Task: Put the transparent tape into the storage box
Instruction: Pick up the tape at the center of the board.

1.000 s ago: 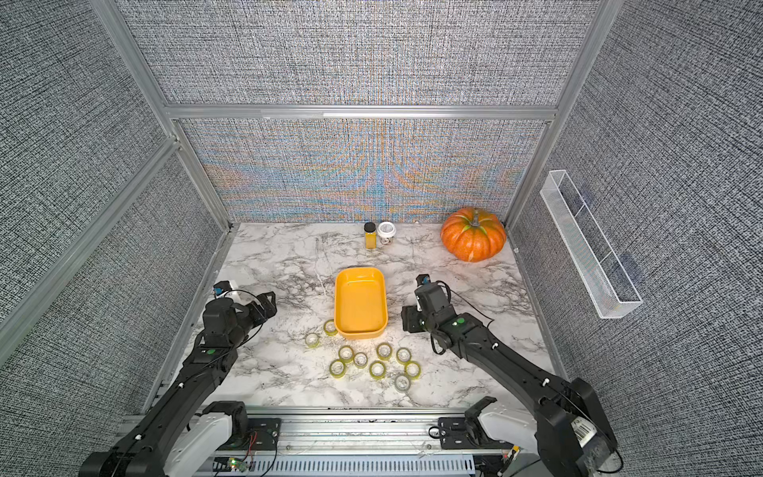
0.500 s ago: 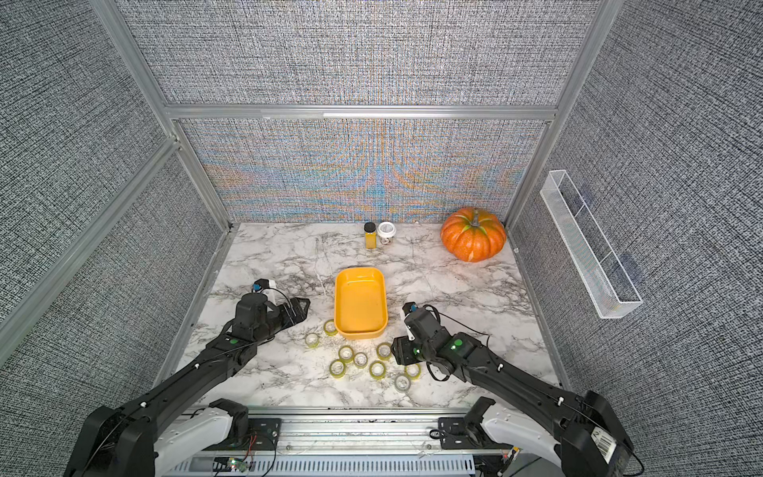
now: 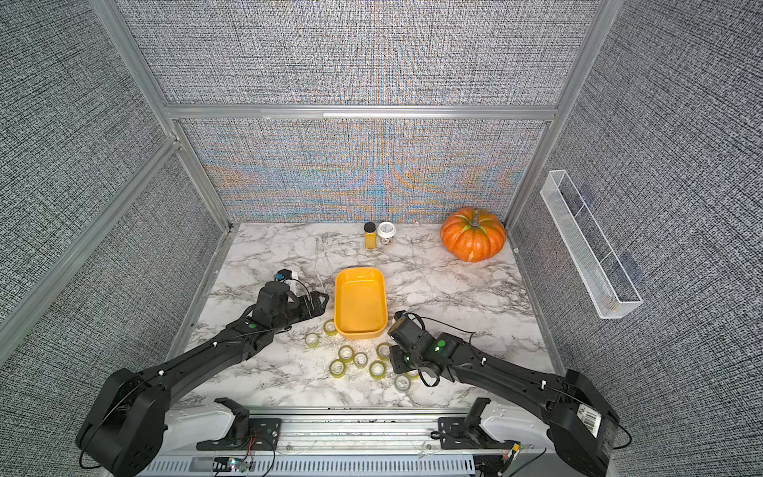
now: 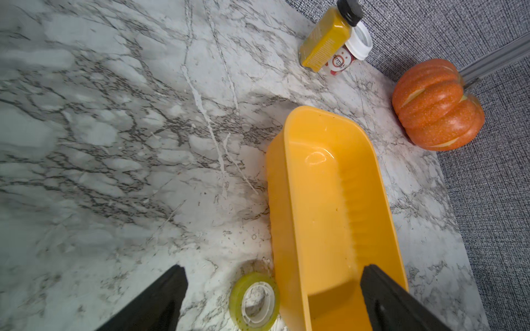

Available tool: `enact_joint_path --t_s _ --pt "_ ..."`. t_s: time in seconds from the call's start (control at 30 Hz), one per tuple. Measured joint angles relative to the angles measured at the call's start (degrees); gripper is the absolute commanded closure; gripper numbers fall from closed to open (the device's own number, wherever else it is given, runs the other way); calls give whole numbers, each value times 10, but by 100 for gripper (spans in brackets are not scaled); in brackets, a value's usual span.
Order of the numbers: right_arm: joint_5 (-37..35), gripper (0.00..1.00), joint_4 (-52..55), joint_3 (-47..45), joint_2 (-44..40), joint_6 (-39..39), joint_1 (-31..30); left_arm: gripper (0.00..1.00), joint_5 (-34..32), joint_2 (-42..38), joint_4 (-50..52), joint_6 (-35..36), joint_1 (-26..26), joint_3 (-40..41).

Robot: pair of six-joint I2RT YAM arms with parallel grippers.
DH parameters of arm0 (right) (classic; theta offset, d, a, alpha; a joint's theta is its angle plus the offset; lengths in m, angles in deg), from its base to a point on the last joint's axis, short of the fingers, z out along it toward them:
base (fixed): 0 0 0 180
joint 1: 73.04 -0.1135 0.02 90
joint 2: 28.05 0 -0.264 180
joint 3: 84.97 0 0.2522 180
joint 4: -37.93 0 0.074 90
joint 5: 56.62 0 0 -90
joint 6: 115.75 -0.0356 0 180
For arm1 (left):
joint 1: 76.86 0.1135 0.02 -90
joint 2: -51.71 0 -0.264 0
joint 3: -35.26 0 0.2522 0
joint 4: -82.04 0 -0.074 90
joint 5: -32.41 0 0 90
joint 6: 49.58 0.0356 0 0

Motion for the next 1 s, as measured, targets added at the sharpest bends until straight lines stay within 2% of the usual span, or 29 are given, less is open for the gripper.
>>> enact_joint_path --t_s 0.2,0.73,1.0 --pt "-9 52 9 7 33 0 -22 0 -31 2 0 -11 -9 4" --pt "-87 52 17 30 96 9 -24 0 -47 -28 4 -13 -11 4" --pt "-108 52 21 26 112 8 16 0 -50 -36 14 -13 -11 4"
